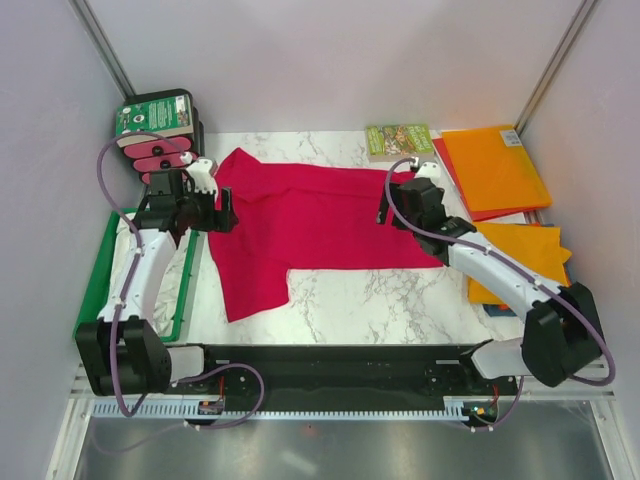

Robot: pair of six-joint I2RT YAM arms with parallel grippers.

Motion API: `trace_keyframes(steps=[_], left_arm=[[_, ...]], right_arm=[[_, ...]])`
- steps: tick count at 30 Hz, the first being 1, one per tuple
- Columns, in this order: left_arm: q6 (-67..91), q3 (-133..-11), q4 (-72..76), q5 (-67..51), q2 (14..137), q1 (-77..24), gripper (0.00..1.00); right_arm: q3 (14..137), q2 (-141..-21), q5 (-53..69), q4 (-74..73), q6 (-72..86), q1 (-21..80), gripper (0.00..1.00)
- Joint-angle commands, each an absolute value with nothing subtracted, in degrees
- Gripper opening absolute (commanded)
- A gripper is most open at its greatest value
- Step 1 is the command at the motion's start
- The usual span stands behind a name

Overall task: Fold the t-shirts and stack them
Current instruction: Fold the flattened tshirt in 1/3 of the way, then grap the side of the flattened tshirt closest away from the robot with both arms

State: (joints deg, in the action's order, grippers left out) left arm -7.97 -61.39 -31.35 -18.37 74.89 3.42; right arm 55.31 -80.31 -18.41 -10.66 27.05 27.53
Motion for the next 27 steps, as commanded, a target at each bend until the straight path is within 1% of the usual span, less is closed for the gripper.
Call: trace_keyframes(steps=[1,2,3,4,5,7,8,10,11,13,14,16,17,19,20,22,23,24,25,26,27], left_arm=[[-4.8,-55.9,-28.4,-18.4,65.7,4.5,0.89],[-4.4,-52.5,-26.6,-16.9,63.4,5.4,0.9],[-3.3,-50.4,-24.6,-15.0,61.2,5.4,0.95],[-3.0,-46.6,-20.5,-11.0,57.3,5.6,0.97],[-2.4,-44.6,-18.1,-9.8,55.7,6.3,0.99],[-2.1,-37.8,-11.3,-6.4,51.4,6.8,1.0],[-2.7,-35.7,-5.2,-5.5,50.6,7.0,1.0],[-3.0,-30.0,2.7,-3.7,50.8,7.2,1.0],[-3.0,-28.3,10.6,-3.4,51.4,7.2,0.99],[-1.7,-24.6,17.0,-4.5,53.9,7.3,1.0],[-0.5,-23.8,22.8,-5.4,57.1,7.3,1.0],[2.1,-21.0,29.1,-9.2,61.0,7.2,1.0],[3.4,-19.7,36.9,-9.2,64.5,7.2,1.0],[4.0,-16.0,46.5,-7.2,67.7,7.2,1.0],[5.6,-16.1,47.6,-7.1,71.2,7.0,1.0],[5.0,-16.4,51.5,-6.5,74.5,5.8,1.0],[5.5,-17.6,48.4,-6.6,74.5,5.5,1.0],[5.6,-16.6,53.2,-6.2,76.6,4.8,1.0],[4.3,-16.0,54.9,-4.8,77.6,2.0,1.0],[1.3,-14.3,59.3,-3.3,78.9,0.7,1.0],[-0.6,-10.0,73.2,-3.3,83.0,-2.2,1.0]], right_arm=[[51.8,-70.7,-22.9,-8.8,22.2,30.8,0.98],[50.5,-68.7,-24.2,-8.4,22.0,32.4,0.98],[49.0,-66.5,-27.0,-7.3,22.0,33.1,0.98],[46.3,-61.8,-27.9,-6.7,21.8,33.8,0.98],[45.0,-59.5,-28.9,-6.2,21.6,35.2,0.98],[42.4,-53.3,-33.9,-5.5,20.9,37.3,0.98],[41.7,-51.5,-35.4,-5.2,20.4,39.3,0.98],[39.7,-46.9,-40.6,-4.3,19.2,41.5,0.98],[38.9,-45.2,-41.6,-3.4,17.9,43.1,0.98],[36.7,-41.0,-45.5,-1.3,16.9,45.2,0.98],[36.3,-39.8,-46.1,-1.1,16.5,45.5,0.98],[35.8,-37.5,-47.3,-1.5,16.3,46.2,0.98],[35.6,-37.0,-48.9,-2.1,16.3,46.2,0.98],[35.3,-35.9,-50.1,-2.7,16.4,46.6,0.98],[35.3,-35.6,-51.0,-3.4,16.5,46.6,0.98],[34.9,-35.2,-52.0,-3.3,17.0,46.7,0.98],[34.7,-35.2,-52.7,-3.0,17.1,46.8,0.98],[34.3,-35.2,-53.0,-2.6,17.2,46.8,0.98],[34.1,-35.2,-53.1,-2.0,17.2,46.8,0.98],[33.8,-35.4,-53.3,-1.0,17.2,46.8,0.98],[33.8,-36.2,-53.5,-0.9,17.6,46.8,0.98]])
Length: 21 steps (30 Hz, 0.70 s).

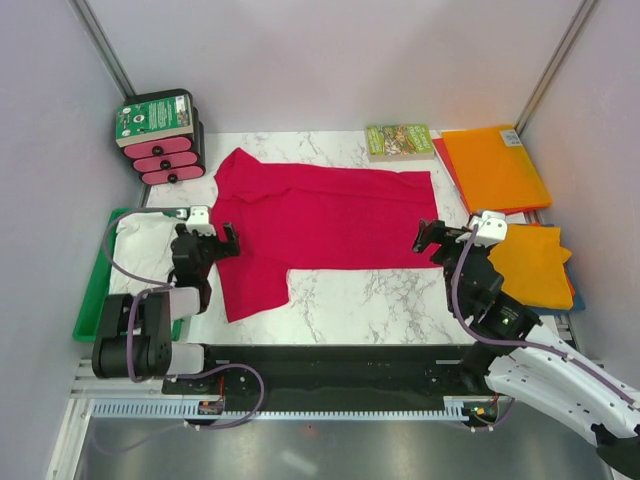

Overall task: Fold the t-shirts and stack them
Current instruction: Grap the side of the flattened tshirt closest away from the robot with both arms

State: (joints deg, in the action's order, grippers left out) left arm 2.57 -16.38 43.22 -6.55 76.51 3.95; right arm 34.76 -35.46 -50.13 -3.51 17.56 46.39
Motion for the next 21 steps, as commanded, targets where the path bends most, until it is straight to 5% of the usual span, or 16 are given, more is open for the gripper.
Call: trace_keyframes(steps=[1,7,21], left_arm=[[-6.1,-8.5,75.1,-1.5,83.6,-6.5,1.0],[-1.3,-12.0,66.4,8.7,82.3,-6.0,1.0],[-0.8,-12.0,66.8,7.0,82.4,-5.3,1.0]], right_arm=[[34.0,-36.8,-53.9,-0.9,18.2,46.8,0.98],[34.9,-39.5,-54.9,-3.6,23.0,46.9,0.98],[30.4,-36.2,-58.1,-3.6,22.6,46.9,0.98]])
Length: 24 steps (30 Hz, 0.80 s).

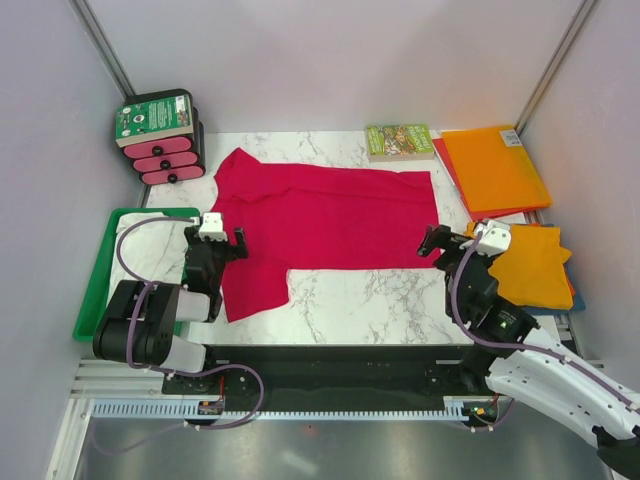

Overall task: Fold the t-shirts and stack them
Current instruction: Grap the side of the flattened tshirt closest away from the robot with both arms

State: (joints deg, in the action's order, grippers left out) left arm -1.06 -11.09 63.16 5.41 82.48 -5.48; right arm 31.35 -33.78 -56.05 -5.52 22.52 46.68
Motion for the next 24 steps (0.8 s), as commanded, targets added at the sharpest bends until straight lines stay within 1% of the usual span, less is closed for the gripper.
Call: trace_keyframes(steps=[1,6,8,15,20,22,24], left_arm=[[-0.8,-12.0,66.8,7.0,82.4,-5.3,1.0],[-0.8,-12.0,66.8,7.0,82.4,-5.3,1.0],[-0.8,-12.0,66.8,7.0,82.4,-5.3,1.0],[-0.7,-12.0,66.8,7.0,82.4,-5.3,1.0],[-0.8,-12.2,66.5,7.0,82.4,-5.3,1.0],[-0.5,-13.2,64.4,1.0,82.3,-2.2,1.0],[0.9,-12.9,64.7,0.7,82.1,-2.1,1.0]], right_arm=[[30.8,-37.3,-57.5,-3.4,23.3,46.9,0.98],[34.7,-44.4,-53.2,-7.3,30.2,47.0,0.98],[35.8,-45.1,-52.2,-9.7,32.3,47.0,0.98],[31.6,-39.6,-52.5,-9.4,35.1,46.9,0.98],[30.7,-37.4,-49.5,-11.5,38.7,47.0,0.98],[30.8,-37.4,-48.4,-12.3,38.3,47.0,0.98],[30.4,-38.1,-48.1,-12.0,37.6,47.0,0.98]])
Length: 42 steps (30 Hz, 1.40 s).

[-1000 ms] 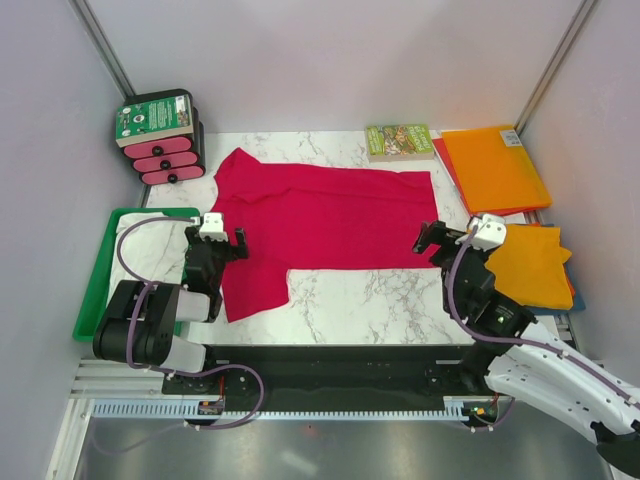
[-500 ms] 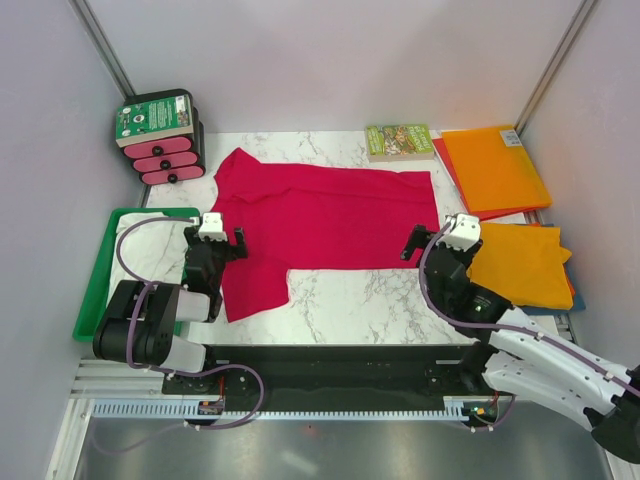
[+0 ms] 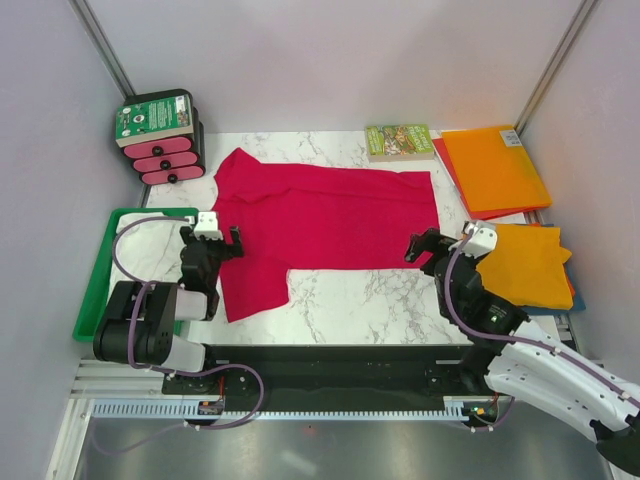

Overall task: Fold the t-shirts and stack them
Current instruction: Grap the side of the flattened tshirt closest away from the robot with both arms

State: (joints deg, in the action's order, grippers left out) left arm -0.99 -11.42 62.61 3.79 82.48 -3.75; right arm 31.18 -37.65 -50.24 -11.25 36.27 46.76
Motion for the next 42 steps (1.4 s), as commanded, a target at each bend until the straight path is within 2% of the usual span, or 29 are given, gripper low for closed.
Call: trace_keyframes(steps=[1,4,6,8,9,10,13,16,17,19,20,23,24,29,32,34,36,38,42], left_arm=[[0.9,-12.7,65.4,0.8,82.3,-2.1,1.0],[0.1,-12.9,65.1,3.1,82.0,-3.9,1.0],[-2.4,-11.9,64.5,16.1,78.6,-9.6,1.0],[-3.3,-21.8,47.6,36.2,75.0,-16.3,1.0],[-1.7,-27.0,24.7,37.0,75.0,-17.9,1.0],[2.2,-38.4,14.2,39.6,76.3,-18.7,1.0],[16.9,-52.9,-19.3,49.2,80.6,-23.7,1.0],[20.7,-52.5,-27.1,52.4,74.2,-34.3,0.99],[29.1,-51.5,-29.5,53.0,71.6,-39.3,1.0],[44.0,-48.0,-38.7,49.2,63.3,-40.6,1.0],[53.7,-46.1,-39.3,41.6,60.1,-40.6,1.0],[55.3,-38.9,-35.7,27.4,48.6,-41.1,1.0],[56.0,-37.8,-36.2,26.6,46.3,-41.6,1.0],[63.0,-39.0,-51.5,34.4,43.0,-42.2,1.0],[61.3,-42.9,-57.2,39.5,44.8,-42.4,1.0],[58.8,-46.2,-60.3,42.1,45.7,-42.5,1.0],[61.2,-49.0,-65.7,43.5,45.6,-42.5,1.0],[65.0,-48.7,-66.4,43.0,44.3,-42.5,1.0],[56.9,-42.8,-53.3,32.7,37.3,-42.5,1.0]], right_arm=[[30.7,-39.4,-47.6,-12.0,37.4,47.1,0.98],[32.2,-43.5,-43.8,-11.9,36.6,47.0,0.98],[33.0,-45.3,-43.2,-12.7,36.0,47.1,0.98],[34.1,-46.6,-43.6,-13.4,35.8,47.0,0.98],[34.3,-46.8,-44.0,-13.4,35.7,47.0,0.98],[34.3,-46.7,-44.3,-13.1,35.5,47.0,0.98],[34.8,-46.7,-46.0,-13.1,34.5,47.4,0.98],[36.5,-48.1,-54.5,-15.6,31.4,48.9,0.98],[37.1,-48.9,-57.6,-18.3,31.2,50.8,0.98],[39.3,-51.9,-61.0,-20.6,31.6,52.6,0.98],[40.1,-53.2,-59.9,-21.3,30.9,53.6,0.98],[44.9,-58.8,-58.2,-26.4,31.5,56.8,0.98],[47.6,-61.3,-58.8,-30.6,31.9,57.9,0.98],[50.5,-64.5,-71.2,-37.9,38.1,67.7,0.98],[53.4,-66.0,-74.1,-44.4,45.2,68.3,0.98],[54.5,-66.2,-75.0,-46.8,51.4,68.4,0.93],[55.0,-65.3,-75.3,-50.7,58.1,68.5,0.81],[54.5,-63.6,-73.4,-51.2,58.9,68.4,0.76],[52.8,-61.5,-68.8,-46.0,49.2,68.4,0.8]])
